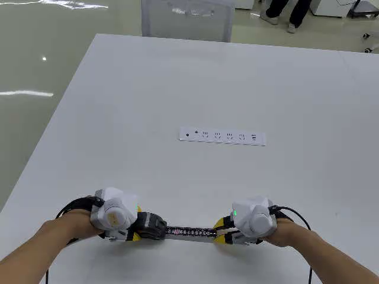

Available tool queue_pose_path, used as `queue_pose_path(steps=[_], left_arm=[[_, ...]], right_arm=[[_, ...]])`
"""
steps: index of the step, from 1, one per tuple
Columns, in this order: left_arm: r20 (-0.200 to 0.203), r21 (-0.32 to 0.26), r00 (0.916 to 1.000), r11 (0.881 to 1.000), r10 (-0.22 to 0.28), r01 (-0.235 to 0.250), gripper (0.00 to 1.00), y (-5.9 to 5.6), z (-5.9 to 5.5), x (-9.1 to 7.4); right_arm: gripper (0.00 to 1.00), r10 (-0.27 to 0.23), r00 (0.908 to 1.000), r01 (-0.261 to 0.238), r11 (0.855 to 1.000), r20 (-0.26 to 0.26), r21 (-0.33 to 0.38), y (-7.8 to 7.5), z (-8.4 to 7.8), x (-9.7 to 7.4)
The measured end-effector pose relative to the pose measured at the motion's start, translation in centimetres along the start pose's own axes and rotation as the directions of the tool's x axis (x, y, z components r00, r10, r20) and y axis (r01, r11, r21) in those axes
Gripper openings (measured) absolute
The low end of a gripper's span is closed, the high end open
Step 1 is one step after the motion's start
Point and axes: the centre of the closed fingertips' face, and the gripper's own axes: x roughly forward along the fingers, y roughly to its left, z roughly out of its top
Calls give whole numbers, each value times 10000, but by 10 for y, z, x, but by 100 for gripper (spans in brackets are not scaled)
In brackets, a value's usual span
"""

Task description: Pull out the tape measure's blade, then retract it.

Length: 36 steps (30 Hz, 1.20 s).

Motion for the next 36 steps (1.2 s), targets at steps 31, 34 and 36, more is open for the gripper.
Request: queue_pose_path(steps=[31, 34, 36], left_arm=[[-24, -6, 10000, 10000, -13, 13, 29, -3, 7, -6], [-16, -12, 10000, 10000, -21, 21, 29, -3, 6, -5], [-21, -14, 10000, 10000, -22, 22, 29, -2, 5, -5]], right_arm=[[12, -50, 9999, 50, 10000, -129, 10, 2, -10, -10], [12, -35, 9999, 36, 10000, -136, 24, 2, -11, -11], [12, -34, 9999, 35, 10000, -114, 45, 2, -12, -12]])
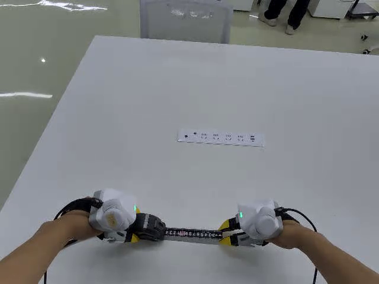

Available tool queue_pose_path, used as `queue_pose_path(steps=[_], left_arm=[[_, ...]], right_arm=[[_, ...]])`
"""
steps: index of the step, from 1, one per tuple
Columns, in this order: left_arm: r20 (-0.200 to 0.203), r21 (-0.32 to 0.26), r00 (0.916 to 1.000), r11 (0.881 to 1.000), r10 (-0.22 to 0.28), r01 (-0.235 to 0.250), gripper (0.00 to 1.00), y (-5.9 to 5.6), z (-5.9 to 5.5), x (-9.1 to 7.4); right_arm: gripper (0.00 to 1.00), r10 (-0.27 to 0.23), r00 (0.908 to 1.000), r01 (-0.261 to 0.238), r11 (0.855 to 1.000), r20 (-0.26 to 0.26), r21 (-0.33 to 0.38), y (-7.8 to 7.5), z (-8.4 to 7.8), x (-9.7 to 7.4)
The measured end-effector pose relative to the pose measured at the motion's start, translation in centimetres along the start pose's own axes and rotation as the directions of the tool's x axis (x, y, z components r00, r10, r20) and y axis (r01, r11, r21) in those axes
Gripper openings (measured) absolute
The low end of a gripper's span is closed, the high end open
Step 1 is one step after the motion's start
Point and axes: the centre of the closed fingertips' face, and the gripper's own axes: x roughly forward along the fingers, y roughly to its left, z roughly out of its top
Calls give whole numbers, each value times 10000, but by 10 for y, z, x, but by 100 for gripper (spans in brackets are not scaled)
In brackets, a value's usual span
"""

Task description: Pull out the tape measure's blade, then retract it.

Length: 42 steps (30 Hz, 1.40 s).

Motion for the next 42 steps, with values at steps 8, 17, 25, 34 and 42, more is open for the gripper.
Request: queue_pose_path(steps=[8, 17, 25, 34, 42], left_arm=[[-10, -3, 10000, 10000, 8, -8, 29, 1, -2, 1], [-36, 3, 10000, 10000, 4, -4, 29, 1, -1, 1], [-33, 2, 10000, 10000, 1, -1, 29, 3, -7, 6], [-24, 7, 10000, 10000, 15, -15, 29, 2, -5, 4], [5, 2, 10000, 10000, 14, -14, 29, 1, -2, 2]], right_arm=[[12, 14, 10000, -14, 10000, -57, -36, 1, -3, -3], [12, 15, 10000, -15, 10000, -83, -27, 1, -6, -5], [12, 9, 9999, -10, 10000, -130, -33, 2, -9, -8], [12, -30, 9999, 29, 9999, -126, -100, 2, -9, -10], [12, 3, 9999, -5, 10000, -166, -98, 3, -10, -12]])
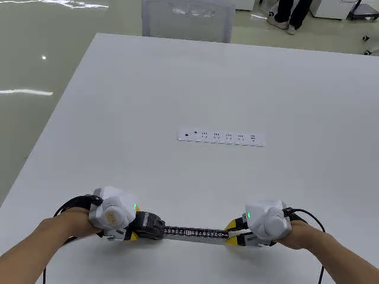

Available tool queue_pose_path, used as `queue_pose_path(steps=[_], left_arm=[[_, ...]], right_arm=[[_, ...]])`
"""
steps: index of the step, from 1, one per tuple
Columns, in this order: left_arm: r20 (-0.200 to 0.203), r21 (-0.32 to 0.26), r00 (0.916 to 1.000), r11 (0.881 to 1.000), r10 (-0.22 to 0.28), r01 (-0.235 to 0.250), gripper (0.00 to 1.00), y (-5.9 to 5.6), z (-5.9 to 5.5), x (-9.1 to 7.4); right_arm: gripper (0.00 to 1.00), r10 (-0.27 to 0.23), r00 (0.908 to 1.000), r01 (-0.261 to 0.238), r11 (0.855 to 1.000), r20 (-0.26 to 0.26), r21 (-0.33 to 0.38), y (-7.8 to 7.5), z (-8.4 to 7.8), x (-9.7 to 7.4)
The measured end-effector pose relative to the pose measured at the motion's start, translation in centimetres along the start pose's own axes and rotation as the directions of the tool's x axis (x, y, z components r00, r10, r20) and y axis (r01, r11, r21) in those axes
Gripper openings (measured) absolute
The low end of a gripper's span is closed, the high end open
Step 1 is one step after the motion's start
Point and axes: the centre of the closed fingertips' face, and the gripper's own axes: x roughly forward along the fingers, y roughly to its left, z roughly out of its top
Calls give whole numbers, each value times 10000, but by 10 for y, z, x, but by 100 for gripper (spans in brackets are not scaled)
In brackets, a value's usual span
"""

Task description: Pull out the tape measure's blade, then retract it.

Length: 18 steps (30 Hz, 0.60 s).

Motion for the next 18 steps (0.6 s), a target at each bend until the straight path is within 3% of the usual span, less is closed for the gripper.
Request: queue_pose_path(steps=[18], left_arm=[[-37, -29, 10000, 10000, -3, 3, 29, 0, -2, 2]], right_arm=[[12, -63, 9999, 64, 10000, -141, 16, 1, -12, -8]])
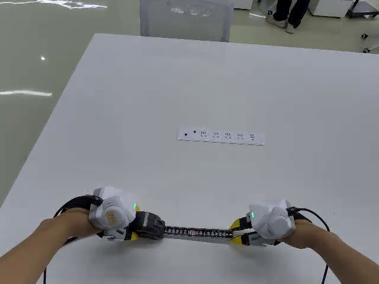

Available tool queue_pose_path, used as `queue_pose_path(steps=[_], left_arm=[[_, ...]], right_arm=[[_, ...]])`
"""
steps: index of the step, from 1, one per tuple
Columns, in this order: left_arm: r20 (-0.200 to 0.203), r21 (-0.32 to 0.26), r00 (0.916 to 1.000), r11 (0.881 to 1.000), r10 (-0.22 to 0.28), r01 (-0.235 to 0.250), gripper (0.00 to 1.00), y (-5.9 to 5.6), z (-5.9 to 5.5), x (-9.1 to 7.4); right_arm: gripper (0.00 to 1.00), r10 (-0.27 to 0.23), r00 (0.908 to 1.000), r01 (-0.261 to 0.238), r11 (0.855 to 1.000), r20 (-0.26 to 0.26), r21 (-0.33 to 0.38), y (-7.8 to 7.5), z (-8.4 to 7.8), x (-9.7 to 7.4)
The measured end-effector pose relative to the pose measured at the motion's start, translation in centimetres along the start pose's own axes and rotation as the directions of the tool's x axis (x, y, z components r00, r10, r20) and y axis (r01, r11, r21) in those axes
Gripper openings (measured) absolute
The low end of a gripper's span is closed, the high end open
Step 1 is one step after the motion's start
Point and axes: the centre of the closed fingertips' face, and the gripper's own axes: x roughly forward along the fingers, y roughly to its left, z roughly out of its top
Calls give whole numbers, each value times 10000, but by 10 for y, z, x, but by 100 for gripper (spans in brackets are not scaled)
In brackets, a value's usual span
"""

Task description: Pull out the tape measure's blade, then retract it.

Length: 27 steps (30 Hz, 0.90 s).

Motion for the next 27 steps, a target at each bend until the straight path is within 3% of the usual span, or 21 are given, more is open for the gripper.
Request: queue_pose_path(steps=[27], left_arm=[[-2, -40, 10000, 10000, 9, -9, 29, 0, 1, -1]], right_arm=[[12, -31, 9999, 31, 10000, -110, 39, -1, -9, -8]])
